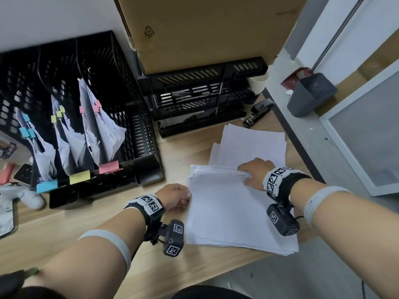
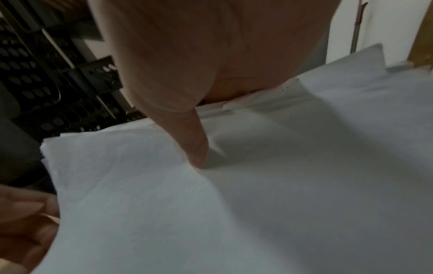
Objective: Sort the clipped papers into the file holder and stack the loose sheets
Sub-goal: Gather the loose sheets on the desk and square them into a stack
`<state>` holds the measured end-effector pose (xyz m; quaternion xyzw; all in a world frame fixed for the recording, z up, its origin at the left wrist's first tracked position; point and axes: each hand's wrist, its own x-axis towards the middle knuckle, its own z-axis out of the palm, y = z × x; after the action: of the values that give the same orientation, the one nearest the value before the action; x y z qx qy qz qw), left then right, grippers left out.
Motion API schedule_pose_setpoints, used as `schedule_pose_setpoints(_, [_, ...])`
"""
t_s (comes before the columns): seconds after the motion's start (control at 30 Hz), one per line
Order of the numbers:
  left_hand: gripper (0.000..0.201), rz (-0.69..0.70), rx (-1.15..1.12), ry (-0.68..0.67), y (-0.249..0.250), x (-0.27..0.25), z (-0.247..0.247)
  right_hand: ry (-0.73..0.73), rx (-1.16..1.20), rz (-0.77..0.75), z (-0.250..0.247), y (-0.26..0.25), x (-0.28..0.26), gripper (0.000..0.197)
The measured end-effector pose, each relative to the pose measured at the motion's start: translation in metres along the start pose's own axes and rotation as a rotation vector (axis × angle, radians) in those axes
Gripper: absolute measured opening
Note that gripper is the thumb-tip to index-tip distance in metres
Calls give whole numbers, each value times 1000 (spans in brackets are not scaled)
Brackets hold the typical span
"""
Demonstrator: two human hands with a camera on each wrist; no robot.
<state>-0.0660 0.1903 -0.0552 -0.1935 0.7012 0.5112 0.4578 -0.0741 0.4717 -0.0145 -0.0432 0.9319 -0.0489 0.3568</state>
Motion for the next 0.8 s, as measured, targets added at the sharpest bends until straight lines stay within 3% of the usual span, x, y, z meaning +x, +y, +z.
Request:
schedule_pose_setpoints(0.1, [20, -15, 26, 22, 2, 5, 0, 33, 34, -14, -8, 0, -20, 28])
schedule_pose_setpoints(0.3, [75, -143, -84, 119, 12, 13, -16, 156, 473, 56, -34, 22, -59, 59])
schedule_pose_setpoints(0.37, [83, -141, -203, 95, 16, 19, -20, 214, 651, 123, -35, 41, -64, 56])
schedule_pose_setpoints(0.43, [78, -127, -225, 83, 26, 18, -16, 263, 785, 195, -25, 59, -65, 48])
schedule_pose_setpoints(0.6, [40, -10, -43, 134, 39, 21, 14, 394, 1012, 549, 27, 76, -56, 76])
schedule_pose_setpoints(0.63, [39, 16, -26, 141, 40, 24, 19, 366, 1036, 622, 37, 76, -54, 71])
schedule_pose_setpoints(0.73, [41, 80, 88, 164, 41, 34, 29, 218, 1018, 752, 53, 64, -49, 32])
schedule_pose_setpoints(0.8, [50, 83, 188, 180, 45, 36, 35, 226, 961, 808, 60, 52, -41, 28])
